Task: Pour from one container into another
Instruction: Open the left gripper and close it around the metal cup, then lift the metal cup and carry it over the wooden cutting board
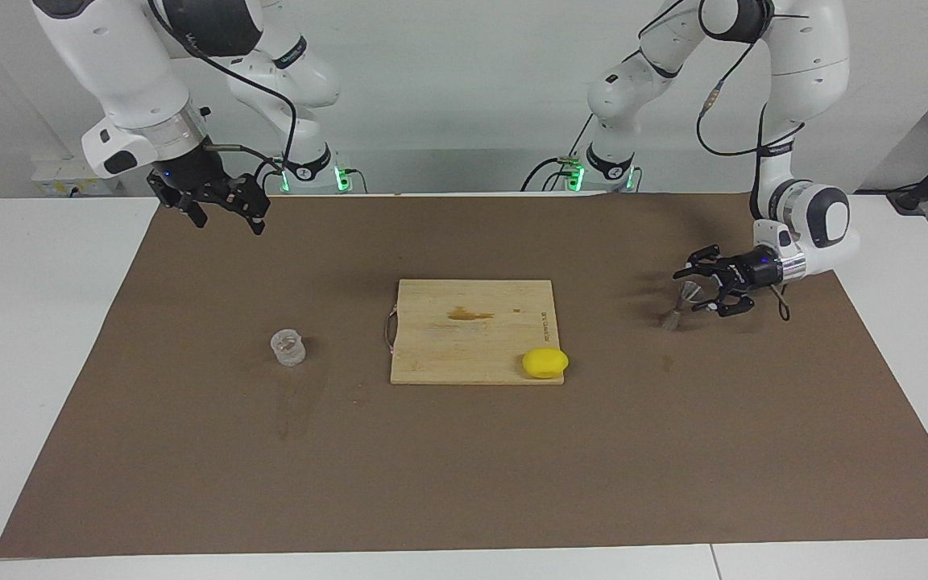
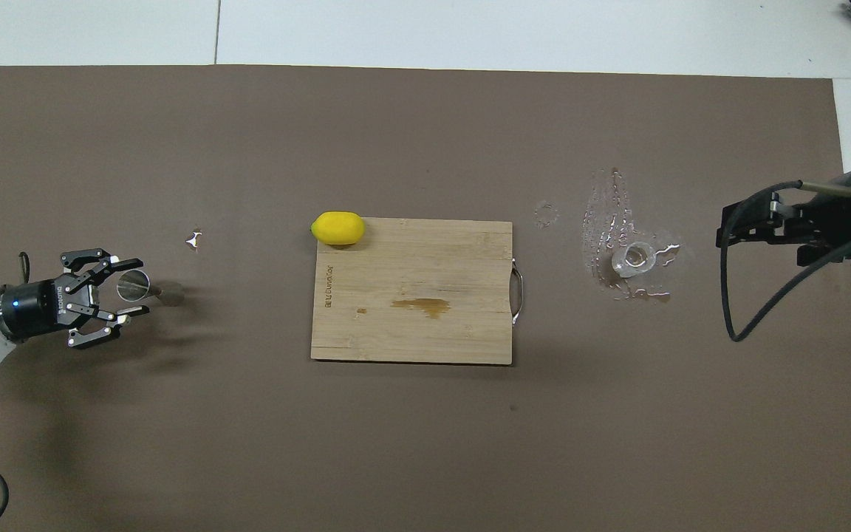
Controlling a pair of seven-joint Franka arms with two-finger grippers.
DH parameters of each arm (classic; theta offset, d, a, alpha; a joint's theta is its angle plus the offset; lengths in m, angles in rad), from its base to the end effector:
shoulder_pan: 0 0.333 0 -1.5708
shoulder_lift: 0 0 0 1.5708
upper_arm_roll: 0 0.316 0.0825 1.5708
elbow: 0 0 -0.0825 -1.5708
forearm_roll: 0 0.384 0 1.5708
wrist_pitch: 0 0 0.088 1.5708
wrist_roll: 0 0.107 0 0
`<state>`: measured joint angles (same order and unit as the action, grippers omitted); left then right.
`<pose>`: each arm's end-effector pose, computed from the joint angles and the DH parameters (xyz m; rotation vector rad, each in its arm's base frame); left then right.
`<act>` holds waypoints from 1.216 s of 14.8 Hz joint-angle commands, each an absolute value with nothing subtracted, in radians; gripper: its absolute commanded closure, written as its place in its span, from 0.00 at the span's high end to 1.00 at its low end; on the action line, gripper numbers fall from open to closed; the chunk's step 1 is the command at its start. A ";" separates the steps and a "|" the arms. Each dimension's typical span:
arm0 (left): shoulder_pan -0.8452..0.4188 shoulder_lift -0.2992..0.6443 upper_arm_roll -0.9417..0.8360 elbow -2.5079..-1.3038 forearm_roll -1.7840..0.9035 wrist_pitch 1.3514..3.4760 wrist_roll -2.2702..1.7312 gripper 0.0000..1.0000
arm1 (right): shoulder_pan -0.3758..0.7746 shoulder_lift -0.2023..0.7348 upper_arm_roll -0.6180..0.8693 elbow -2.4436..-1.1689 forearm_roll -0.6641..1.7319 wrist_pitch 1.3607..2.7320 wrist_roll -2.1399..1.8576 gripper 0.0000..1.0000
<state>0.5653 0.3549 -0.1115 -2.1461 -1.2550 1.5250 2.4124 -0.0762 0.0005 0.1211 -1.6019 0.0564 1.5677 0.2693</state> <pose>0.5005 0.1275 0.2601 1.4732 -1.1049 1.2059 0.5525 0.0309 0.6095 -3.0710 0.3473 0.0666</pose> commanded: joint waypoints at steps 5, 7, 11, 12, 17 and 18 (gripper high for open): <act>0.548 0.334 -0.100 -2.171 -1.278 1.537 2.439 0.42 | -0.095 -0.005 0.129 -1.608 0.084 1.555 0.244 1.00; 0.548 0.336 -0.100 -2.168 -1.278 1.543 2.438 0.41 | -0.095 -0.005 0.129 -1.608 0.084 1.555 0.244 1.00; 0.515 0.342 -0.106 -2.135 -1.307 1.526 2.419 0.40 | -0.095 -0.005 0.129 -1.608 0.084 1.555 0.244 1.00; 0.496 0.345 -0.104 -2.120 -1.319 1.519 2.404 0.42 | -0.095 -0.005 0.129 -1.608 0.084 1.555 0.244 1.00; 0.358 0.344 -0.107 -2.083 -1.379 1.489 2.257 0.44 | -0.095 -0.005 0.129 -1.608 0.084 1.555 0.244 1.00; 0.326 0.335 -0.107 -2.092 -1.405 1.496 2.252 0.44 | -0.095 -0.005 0.129 -1.608 0.084 1.555 0.244 1.00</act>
